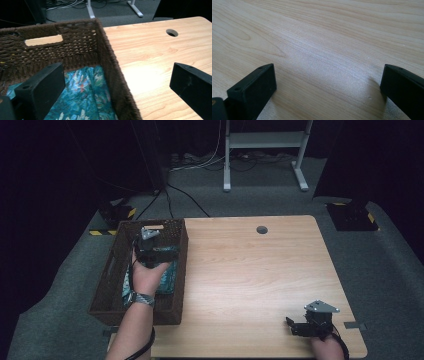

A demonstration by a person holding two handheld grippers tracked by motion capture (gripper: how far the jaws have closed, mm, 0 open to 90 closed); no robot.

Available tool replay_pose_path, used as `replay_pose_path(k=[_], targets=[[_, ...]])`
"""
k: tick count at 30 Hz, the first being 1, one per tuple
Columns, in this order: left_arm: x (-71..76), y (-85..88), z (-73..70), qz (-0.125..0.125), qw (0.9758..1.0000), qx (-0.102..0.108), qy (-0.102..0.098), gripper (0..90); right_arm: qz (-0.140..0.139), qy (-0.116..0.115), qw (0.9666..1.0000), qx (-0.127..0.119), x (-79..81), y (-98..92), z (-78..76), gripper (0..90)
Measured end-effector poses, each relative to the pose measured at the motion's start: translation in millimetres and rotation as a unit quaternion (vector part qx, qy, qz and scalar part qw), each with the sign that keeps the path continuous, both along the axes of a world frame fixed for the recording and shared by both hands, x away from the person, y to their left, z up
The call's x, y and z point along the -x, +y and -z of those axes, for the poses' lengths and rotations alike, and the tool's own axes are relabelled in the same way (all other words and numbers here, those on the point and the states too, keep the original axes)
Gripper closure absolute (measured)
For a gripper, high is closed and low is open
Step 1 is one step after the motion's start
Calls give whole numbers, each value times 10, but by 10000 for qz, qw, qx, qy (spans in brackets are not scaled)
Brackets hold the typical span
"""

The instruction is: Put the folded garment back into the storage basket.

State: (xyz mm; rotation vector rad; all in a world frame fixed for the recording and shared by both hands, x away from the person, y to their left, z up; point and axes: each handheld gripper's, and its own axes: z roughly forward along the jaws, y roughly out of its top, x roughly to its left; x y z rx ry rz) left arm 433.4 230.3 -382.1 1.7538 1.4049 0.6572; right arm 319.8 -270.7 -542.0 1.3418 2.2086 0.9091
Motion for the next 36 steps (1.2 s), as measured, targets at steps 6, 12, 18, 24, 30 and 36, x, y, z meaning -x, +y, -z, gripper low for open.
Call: replay_pose_path(k=[6, 12, 18, 24, 30, 36], targets=[[11, -169, -22, 139, 9999, 28, -25, 0, -14, -2, 10000, -3, 0, 0, 0, 3], [-2, -322, -47, 266, 9996, 28, -72, 0, -13, 4, 10000, -4, 1, 2, 0, 3], [21, -490, -95, 380, 9992, 12, -110, 0, -18, 1, 10000, 1, 1, 2, 0, 3], [85, -715, -150, 593, 9980, 74, -189, 0, -28, -6, 10000, 3, 0, 1, 0, 3], [120, -921, -168, 776, 9967, 179, -178, 1, -23, 1, 10000, -4, 6, 3, 0, 3], [175, -1189, -116, 975, 9946, 215, -274, 0, -24, 1, 10000, -2, 9, 4, 0, 3]])
